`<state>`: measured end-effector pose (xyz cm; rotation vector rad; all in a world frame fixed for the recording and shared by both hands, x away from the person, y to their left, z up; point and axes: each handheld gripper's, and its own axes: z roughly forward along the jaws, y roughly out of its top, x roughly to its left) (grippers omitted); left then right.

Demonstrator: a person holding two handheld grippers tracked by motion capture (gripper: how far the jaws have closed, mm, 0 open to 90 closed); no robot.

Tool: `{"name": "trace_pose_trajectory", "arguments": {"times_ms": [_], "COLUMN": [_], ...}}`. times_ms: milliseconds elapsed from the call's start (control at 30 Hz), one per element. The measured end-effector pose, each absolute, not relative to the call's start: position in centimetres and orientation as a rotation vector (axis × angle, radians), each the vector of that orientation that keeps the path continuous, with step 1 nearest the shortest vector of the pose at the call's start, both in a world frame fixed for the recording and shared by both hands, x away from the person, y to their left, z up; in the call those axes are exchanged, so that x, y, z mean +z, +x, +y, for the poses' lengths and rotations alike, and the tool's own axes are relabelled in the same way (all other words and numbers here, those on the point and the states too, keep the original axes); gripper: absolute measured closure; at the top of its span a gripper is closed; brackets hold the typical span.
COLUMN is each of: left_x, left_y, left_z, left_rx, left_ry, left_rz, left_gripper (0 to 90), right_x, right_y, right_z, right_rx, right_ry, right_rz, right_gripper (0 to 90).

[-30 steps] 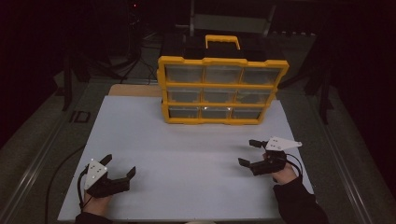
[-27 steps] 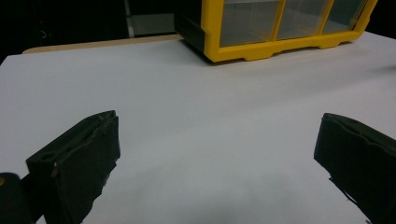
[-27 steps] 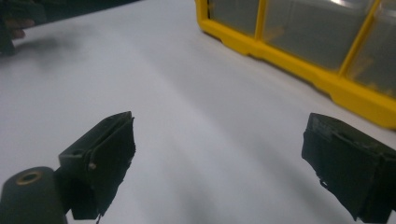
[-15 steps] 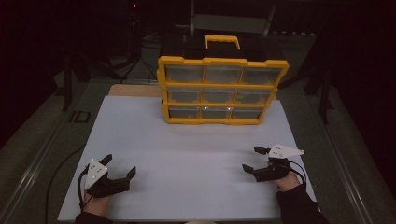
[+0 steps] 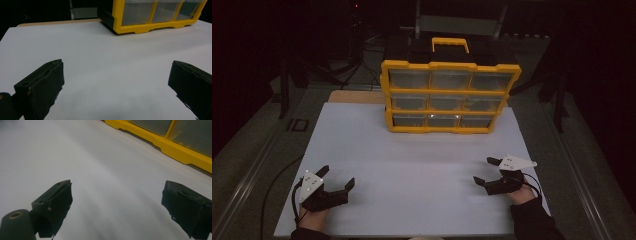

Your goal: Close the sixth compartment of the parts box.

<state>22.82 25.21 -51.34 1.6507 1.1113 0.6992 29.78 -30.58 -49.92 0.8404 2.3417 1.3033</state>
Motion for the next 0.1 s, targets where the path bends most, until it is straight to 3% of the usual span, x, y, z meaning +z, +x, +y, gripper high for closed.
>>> {"name": "trace_pose_trajectory", "arguments": {"times_ms": [100], "left_x": [-51.35], "left_y": [22.84], "left_z": [25.02], "left_rx": [0.7], "left_ry": [1.656], "left_rz": [1.104], "left_gripper": [1.2], "right_x": [-49.95], "right_y": [29.88], "right_z": [-30.67], "right_rx": [1.299], "right_ry": [0.851], "right_rz": [2.339], "right_gripper": [9.6]}}
